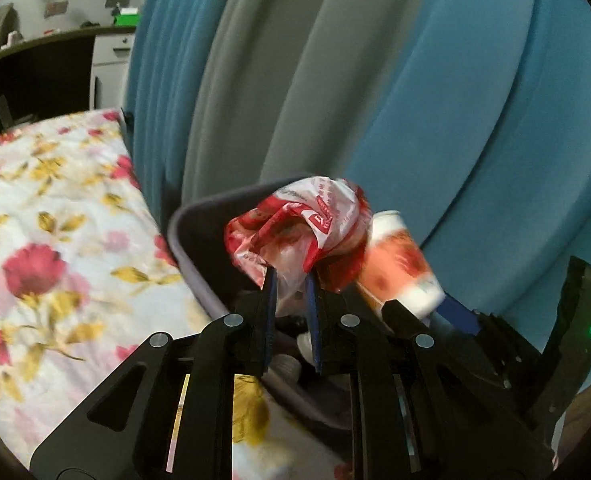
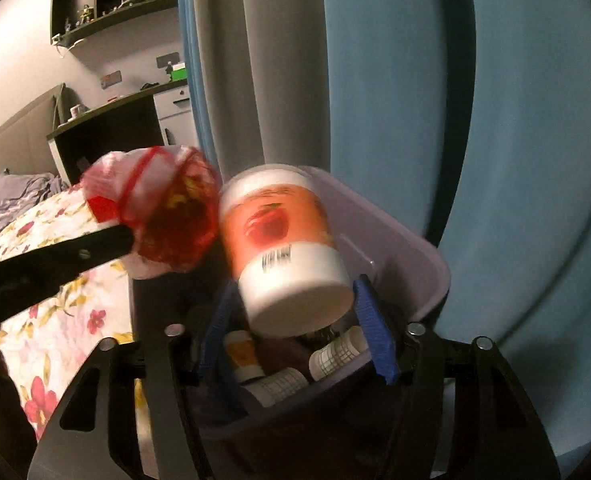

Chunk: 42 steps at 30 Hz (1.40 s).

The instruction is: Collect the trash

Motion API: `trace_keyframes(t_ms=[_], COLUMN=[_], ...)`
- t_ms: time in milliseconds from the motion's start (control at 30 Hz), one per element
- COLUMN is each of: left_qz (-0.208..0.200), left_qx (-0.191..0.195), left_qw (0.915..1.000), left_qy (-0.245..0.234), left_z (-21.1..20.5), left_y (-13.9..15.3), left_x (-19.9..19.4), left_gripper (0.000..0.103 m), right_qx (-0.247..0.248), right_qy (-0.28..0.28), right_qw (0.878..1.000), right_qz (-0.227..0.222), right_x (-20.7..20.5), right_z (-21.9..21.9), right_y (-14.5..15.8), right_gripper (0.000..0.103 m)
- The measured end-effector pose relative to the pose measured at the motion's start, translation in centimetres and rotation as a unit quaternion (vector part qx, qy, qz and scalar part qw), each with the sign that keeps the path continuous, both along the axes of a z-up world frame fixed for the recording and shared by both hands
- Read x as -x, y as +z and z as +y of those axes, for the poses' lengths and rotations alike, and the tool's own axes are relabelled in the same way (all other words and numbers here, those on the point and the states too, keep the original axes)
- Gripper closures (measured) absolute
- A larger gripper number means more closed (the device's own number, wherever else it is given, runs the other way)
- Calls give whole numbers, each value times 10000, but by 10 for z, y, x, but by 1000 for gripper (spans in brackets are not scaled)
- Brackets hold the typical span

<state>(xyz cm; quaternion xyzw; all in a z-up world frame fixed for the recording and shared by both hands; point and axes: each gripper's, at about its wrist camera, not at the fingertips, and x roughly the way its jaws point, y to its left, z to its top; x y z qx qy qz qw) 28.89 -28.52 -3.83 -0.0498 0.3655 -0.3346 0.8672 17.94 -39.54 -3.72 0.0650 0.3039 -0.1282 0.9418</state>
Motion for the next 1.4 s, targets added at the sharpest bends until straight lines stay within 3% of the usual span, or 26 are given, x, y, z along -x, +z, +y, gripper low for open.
trace_keyframes(t_ms=[100,167,200,233,267,400,633,800,1067,1400], left_qz=[115,112,68,27,-8,-282,-1023,-1458,-1488,-1523], left_qx=[83,96,78,79,89,-75,-516,-589,-656,-685], left_qw=[9998,9998,9999,9999,9999,9994,9894,9763,9601,9522], left_qy=[-121,-152,-125,-109,-85,180,890,1486,2276,2557], left_z=[-3,-3,-2,0,3,19,68,114,186,238], left_y=[-6,-6,-6,-6,-5,2,21,39,46,44], left_x=[-2,-2,-1,-1,1,11,51,94,152,201], left_gripper=[82,70,55,47,45,25,8,6,6,6], right_qx=[15,-13,-24,-22,-43,-48,172,388,522,641], right_qy=[19,27,23,-6,-46,-138,-151,-162,-52,149], right_qw=[10000,10000,10000,10000,10000,9998,9986,9962,9946,9927], right_qz=[17,9,1,2,-20,-117,-483,-762,-899,-1015], right_x=[-1,0,2,3,6,18,38,49,75,117], right_z=[-3,-5,-8,-10,-12,-12,10,41,90,150], right_y=[-6,-9,-10,-11,-12,-7,13,28,37,45], right_gripper=[44,44,44,44,43,29,10,6,6,6])
